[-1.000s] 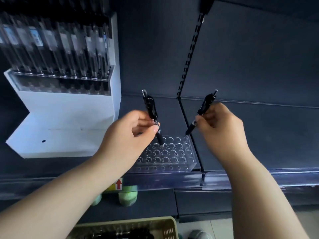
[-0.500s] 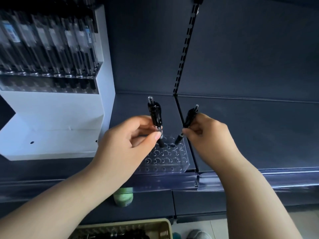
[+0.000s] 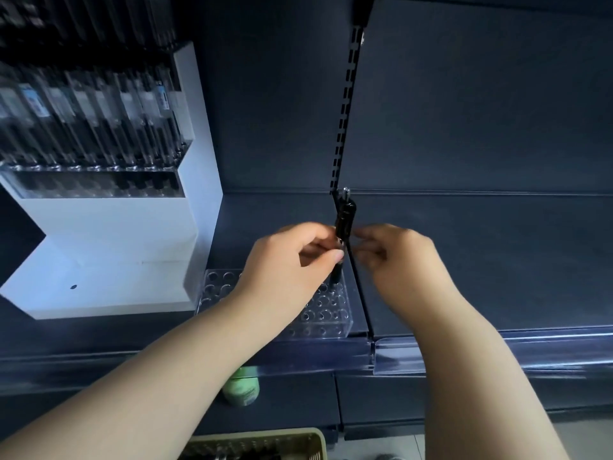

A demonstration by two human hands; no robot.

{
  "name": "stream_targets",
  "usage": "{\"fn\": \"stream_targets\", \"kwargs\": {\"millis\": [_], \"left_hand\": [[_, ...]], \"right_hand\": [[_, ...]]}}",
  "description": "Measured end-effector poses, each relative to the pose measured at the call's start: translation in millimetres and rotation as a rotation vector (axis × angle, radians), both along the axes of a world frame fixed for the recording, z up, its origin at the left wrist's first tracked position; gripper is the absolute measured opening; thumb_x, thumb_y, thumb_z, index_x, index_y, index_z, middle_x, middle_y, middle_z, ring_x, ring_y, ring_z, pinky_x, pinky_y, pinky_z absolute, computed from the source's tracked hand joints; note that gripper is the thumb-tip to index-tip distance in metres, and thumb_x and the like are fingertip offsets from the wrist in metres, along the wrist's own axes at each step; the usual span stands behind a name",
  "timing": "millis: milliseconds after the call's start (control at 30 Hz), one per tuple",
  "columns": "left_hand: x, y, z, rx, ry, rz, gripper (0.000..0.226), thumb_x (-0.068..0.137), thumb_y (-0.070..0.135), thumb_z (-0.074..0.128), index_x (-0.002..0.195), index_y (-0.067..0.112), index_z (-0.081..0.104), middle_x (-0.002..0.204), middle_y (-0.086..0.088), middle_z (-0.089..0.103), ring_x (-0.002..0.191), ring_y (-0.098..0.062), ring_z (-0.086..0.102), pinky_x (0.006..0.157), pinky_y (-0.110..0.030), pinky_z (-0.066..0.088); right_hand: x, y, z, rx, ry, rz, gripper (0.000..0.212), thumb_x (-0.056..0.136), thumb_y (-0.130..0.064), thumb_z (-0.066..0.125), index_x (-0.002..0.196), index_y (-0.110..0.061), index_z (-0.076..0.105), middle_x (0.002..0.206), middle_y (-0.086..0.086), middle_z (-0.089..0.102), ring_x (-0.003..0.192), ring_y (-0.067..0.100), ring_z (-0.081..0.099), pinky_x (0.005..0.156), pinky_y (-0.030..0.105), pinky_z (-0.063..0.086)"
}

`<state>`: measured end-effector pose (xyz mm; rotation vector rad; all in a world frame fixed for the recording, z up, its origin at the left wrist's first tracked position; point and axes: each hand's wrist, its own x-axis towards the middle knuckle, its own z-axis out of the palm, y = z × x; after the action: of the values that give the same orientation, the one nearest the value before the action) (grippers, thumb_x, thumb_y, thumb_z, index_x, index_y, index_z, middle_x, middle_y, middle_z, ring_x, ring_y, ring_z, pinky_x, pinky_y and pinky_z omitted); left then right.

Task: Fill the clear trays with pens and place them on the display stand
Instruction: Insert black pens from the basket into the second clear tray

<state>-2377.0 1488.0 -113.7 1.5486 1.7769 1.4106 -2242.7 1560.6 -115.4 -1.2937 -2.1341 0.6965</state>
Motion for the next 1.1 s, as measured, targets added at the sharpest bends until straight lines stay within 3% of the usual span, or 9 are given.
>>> {"fn": "stream_targets", "kwargs": {"millis": [233, 433, 567, 700, 800, 900, 1000, 1100], "left_hand": [[4.1, 12.0, -20.9, -0.170, 0.188, -0.015, 0.011, 0.078, 0.019, 0.074, 0.087, 0.024, 0.068, 0.068, 0.022, 0.060, 0.064, 0.014, 0.057, 0.063, 0.003, 0.038], [3.3, 12.9, -20.3, -0.213, 0.225, 0.008, 0.015, 0.078, 0.024, 0.073, 0.078, 0.031, 0.060, 0.069, 0.019, 0.061, 0.066, 0.011, 0.056, 0.062, 0.002, 0.039], [-2.3, 4.0, -18.4, -0.238, 0.283, 0.034, 0.013, 0.081, 0.028, 0.071, 0.092, 0.023, 0.066, 0.071, 0.021, 0.055, 0.067, 0.007, 0.052, 0.061, 0.004, 0.036], [-11.5, -25.6, -14.2, -0.191, 0.398, 0.086, 0.016, 0.086, 0.025, 0.064, 0.102, 0.022, 0.066, 0.086, 0.013, 0.059, 0.078, -0.004, 0.056, 0.072, -0.010, 0.041], [-18.4, -58.7, -11.8, -0.181, 0.507, 0.097, 0.024, 0.088, 0.026, 0.059, 0.112, 0.022, 0.062, 0.106, 0.005, 0.062, 0.098, -0.015, 0.057, 0.087, -0.029, 0.046], [-26.3, -97.4, -14.9, -0.155, 0.722, 0.082, 0.031, 0.090, 0.025, 0.056, 0.120, 0.019, 0.059, 0.116, 0.001, 0.061, 0.109, -0.021, 0.052, 0.092, -0.033, 0.043], [-36.0, -139.4, -25.7, -0.213, 0.891, 0.038, 0.029, 0.089, 0.024, 0.056, 0.117, 0.015, 0.061, 0.113, -0.002, 0.062, 0.107, -0.025, 0.053, 0.089, -0.038, 0.045], [-48.3, -181.1, -46.9, -0.287, 0.879, 0.042, 0.027, 0.087, 0.021, 0.060, 0.112, 0.012, 0.064, 0.110, -0.005, 0.065, 0.104, -0.029, 0.057, 0.088, -0.037, 0.047]], "right_hand": [[2.6, -4.8, 2.2, -0.011, -0.076, 0.008, 0.028, 0.088, -0.003, 0.051, 0.108, -0.017, 0.067, 0.084, -0.005, 0.062, 0.077, 0.009, 0.055, 0.056, 0.001, 0.036], [4.4, -10.7, 6.5, -0.063, -0.136, 0.001, 0.033, 0.089, -0.004, 0.049, 0.116, -0.018, 0.064, 0.103, 0.001, 0.068, 0.090, 0.014, 0.062, 0.070, 0.013, 0.040], [8.4, -15.1, 13.9, -0.073, -0.243, -0.036, 0.027, 0.089, -0.013, 0.053, 0.112, -0.019, 0.066, 0.105, 0.002, 0.067, 0.078, 0.016, 0.057, 0.065, 0.019, 0.042], [4.9, -35.1, 18.1, -0.096, -0.294, -0.065, 0.012, 0.085, -0.014, 0.061, 0.096, -0.012, 0.066, 0.093, 0.008, 0.069, 0.088, 0.027, 0.065, 0.078, 0.035, 0.055], [-0.9, -61.9, 14.1, -0.085, -0.312, -0.053, 0.021, 0.085, -0.016, 0.058, 0.105, -0.019, 0.065, 0.099, 0.006, 0.066, 0.088, 0.026, 0.064, 0.081, 0.037, 0.054], [-8.8, -93.0, 5.6, -0.079, -0.344, 0.019, 0.025, 0.085, -0.018, 0.057, 0.109, -0.022, 0.064, 0.101, 0.005, 0.065, 0.089, 0.026, 0.062, 0.081, 0.037, 0.053], [-21.9, -123.1, -6.7, -0.078, -0.409, 0.139, 0.023, 0.085, -0.020, 0.059, 0.107, -0.021, 0.064, 0.101, 0.005, 0.067, 0.093, 0.025, 0.062, 0.083, 0.036, 0.053], [-31.4, -146.3, -26.1, -0.122, -0.461, 0.188, 0.026, 0.085, -0.021, 0.060, 0.111, -0.021, 0.064, 0.104, 0.005, 0.068, 0.096, 0.025, 0.062, 0.085, 0.037, 0.052]]}}
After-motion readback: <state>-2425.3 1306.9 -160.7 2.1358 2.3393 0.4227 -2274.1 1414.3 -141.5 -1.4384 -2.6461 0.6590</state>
